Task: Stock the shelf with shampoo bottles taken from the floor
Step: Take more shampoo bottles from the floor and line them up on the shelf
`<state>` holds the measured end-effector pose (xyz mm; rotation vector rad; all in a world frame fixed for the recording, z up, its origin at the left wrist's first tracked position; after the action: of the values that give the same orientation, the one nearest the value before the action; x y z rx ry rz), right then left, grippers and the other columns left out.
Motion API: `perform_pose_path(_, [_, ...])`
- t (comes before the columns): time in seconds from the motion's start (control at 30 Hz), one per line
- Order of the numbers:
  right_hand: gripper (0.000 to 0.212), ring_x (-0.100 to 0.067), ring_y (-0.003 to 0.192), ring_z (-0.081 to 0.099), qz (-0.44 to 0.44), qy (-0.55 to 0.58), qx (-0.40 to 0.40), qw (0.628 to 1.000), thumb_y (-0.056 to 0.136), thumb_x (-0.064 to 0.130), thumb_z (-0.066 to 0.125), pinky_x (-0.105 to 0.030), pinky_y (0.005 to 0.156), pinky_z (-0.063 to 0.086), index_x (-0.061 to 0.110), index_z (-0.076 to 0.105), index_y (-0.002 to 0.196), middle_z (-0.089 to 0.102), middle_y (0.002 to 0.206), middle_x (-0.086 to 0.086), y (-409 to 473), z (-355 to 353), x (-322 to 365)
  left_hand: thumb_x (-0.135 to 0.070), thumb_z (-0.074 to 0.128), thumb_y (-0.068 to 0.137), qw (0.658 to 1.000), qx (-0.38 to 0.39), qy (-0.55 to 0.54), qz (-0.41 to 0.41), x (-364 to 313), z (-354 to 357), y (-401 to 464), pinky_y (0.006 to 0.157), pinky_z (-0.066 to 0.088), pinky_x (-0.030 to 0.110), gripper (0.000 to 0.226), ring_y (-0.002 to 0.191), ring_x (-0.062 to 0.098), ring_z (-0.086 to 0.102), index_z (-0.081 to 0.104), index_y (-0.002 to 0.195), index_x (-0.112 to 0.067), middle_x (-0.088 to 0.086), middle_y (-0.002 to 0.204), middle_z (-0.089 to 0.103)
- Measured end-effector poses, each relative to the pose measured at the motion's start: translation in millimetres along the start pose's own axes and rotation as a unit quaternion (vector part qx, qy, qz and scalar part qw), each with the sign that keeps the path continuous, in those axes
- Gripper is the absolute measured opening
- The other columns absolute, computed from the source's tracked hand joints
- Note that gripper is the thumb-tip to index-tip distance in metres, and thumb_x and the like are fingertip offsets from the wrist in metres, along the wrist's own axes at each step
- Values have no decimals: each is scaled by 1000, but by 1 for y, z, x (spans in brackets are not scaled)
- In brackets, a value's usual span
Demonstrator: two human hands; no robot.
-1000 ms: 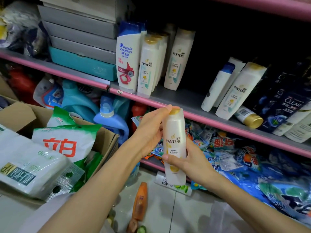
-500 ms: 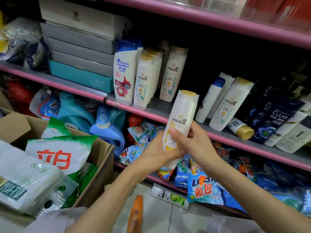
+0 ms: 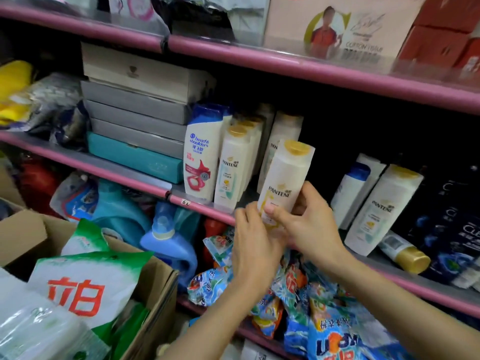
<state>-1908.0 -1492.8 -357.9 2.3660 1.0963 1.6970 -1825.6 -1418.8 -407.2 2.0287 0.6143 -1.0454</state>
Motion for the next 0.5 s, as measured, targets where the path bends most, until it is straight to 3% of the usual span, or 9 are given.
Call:
perform_pose_path(0.07, [35, 4, 87, 66, -21, -3, -16, 1000, 73, 22, 79, -20, 75, 54, 25, 56, 99, 69, 95, 13, 24, 4, -1, -27, 62, 81, 998, -40, 49, -15, -1, 4, 23, 84, 41, 38, 46, 107, 30, 52, 43, 120, -12, 8, 114, 54])
perform_pose_path(0.17, [36, 15, 82, 61, -37, -5, -16, 999, 75, 22, 79, -4, 64, 46, 28, 53, 99, 64, 91, 21, 47, 15, -8, -27, 58, 83, 993, -81, 54, -59, 8, 9, 44, 84, 43, 41, 36, 102, 32, 55, 40, 112, -13, 11, 106, 60])
perform_pose_path(0.3, [38, 15, 86, 60, -30, -12, 4, 999, 75, 26, 78, -2, 66, 47, 29, 53, 104, 65, 97, 18, 63, 30, -32, -25, 56, 86, 990, -108, 62, -72, 27, 23, 56, 86, 41, 39, 31, 103, 29, 54, 44, 112, -12, 7, 107, 59])
perform_pose_path(0.5, [37, -9, 94, 68, 2, -10, 9, 1000, 76, 24, 78, -37, 84, 57, 23, 57, 107, 70, 105, 3, 72, 32, -53, -26, 60, 80, 977, -131, 128, -108, 40, 33, 52, 87, 26, 37, 30, 109, 23, 44, 47, 106, -19, 0, 109, 55])
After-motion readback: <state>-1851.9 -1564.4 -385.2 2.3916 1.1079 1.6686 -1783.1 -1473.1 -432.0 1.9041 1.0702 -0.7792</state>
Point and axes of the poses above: each hand's wrist, its own y-axis towards the middle knuckle, its own z-axis out of the palm, x = y × z, the point moved 7 cm from there along y, towards the middle knuckle
